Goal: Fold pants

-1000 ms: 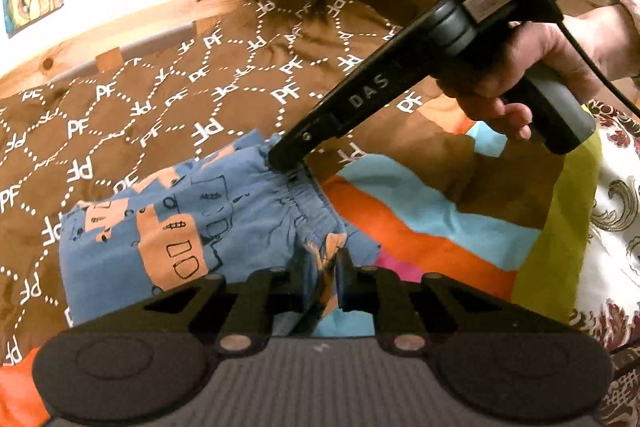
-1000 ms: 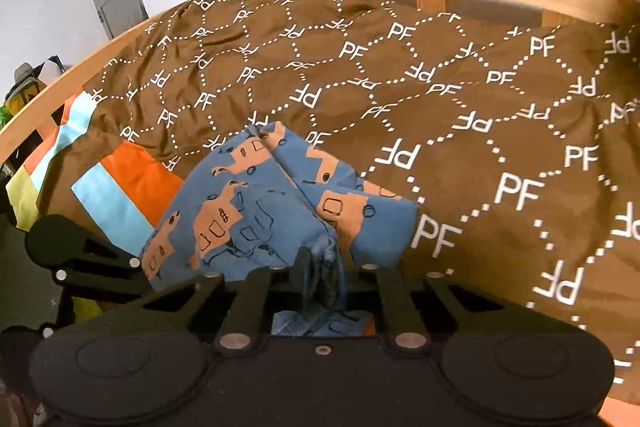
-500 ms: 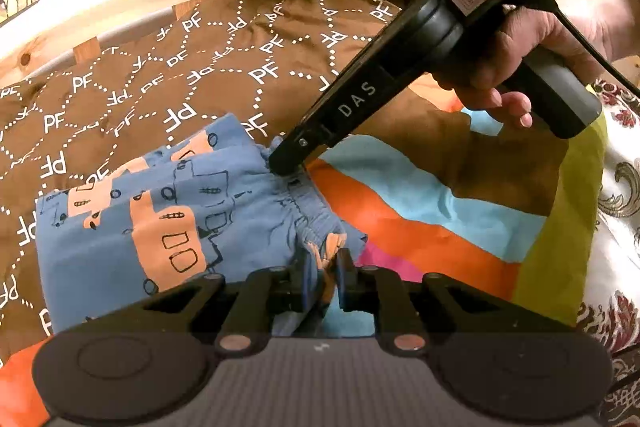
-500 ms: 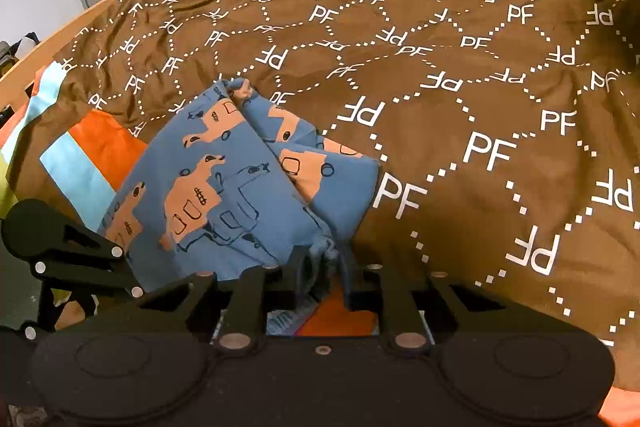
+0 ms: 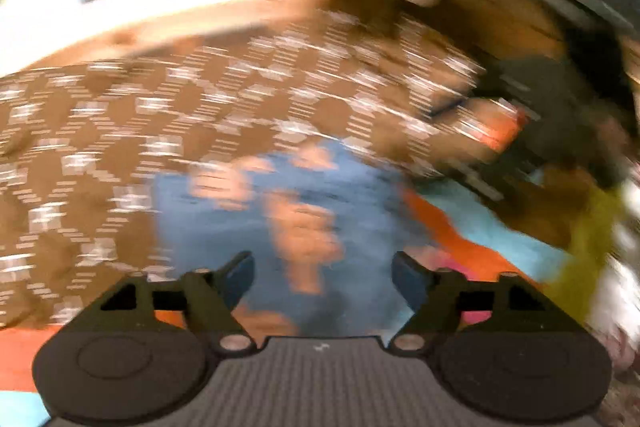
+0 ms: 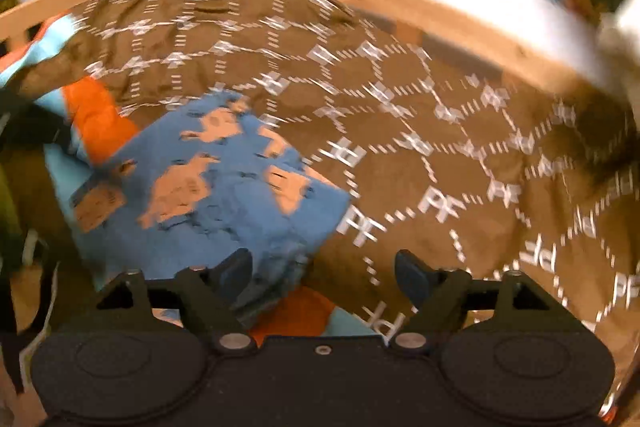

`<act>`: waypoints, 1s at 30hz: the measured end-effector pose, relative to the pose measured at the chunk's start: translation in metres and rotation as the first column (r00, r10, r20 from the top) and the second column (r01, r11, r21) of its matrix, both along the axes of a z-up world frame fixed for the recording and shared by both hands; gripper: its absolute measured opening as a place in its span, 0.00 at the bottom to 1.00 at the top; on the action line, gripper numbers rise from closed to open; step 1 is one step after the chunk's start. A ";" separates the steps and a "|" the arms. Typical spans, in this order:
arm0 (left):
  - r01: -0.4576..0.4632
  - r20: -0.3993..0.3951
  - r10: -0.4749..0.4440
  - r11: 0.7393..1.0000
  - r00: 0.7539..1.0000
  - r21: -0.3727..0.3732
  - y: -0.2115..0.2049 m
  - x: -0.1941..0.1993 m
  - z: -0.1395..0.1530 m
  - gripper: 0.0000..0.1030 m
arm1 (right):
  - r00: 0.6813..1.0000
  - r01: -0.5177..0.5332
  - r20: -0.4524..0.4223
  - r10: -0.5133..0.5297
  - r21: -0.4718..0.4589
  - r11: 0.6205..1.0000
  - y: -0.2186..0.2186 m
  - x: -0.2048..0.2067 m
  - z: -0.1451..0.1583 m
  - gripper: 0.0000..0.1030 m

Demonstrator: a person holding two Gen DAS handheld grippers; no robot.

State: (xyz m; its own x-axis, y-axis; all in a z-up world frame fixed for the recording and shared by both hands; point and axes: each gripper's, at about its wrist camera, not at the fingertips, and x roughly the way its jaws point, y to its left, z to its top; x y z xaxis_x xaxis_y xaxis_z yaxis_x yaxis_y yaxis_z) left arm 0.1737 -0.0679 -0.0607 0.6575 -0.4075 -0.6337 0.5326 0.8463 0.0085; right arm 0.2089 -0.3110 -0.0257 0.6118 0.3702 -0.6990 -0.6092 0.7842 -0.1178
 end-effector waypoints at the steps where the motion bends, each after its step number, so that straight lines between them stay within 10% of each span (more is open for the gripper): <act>1: -0.055 0.015 0.055 0.998 0.998 0.003 0.008 0.008 0.002 0.81 | 1.000 -0.022 0.015 0.022 -0.005 1.000 0.005 -0.006 0.001 0.83; 5: -0.207 0.058 0.205 0.977 0.977 0.044 0.022 0.052 0.002 0.81 | 0.996 -0.076 0.040 0.078 -0.055 0.996 0.030 -0.023 -0.003 0.83; 13: -0.209 0.044 0.205 0.970 0.978 0.127 0.019 0.094 -0.035 0.88 | 0.999 -0.048 -0.032 0.043 -0.173 0.984 0.045 -0.030 -0.032 0.88; 30: -0.255 0.055 0.250 0.959 0.967 0.123 0.037 0.062 -0.024 0.89 | 0.992 0.125 0.017 -0.125 -0.004 0.992 0.017 0.037 -0.012 0.92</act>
State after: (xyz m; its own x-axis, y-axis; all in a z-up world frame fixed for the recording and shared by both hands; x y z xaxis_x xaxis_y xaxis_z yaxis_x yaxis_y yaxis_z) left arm 0.2356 -0.0306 -0.0845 0.7537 -0.1416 -0.6418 0.2986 0.9437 0.1424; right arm 0.2456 -0.2940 -0.0378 0.6648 0.2866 -0.6899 -0.5043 0.8535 -0.1314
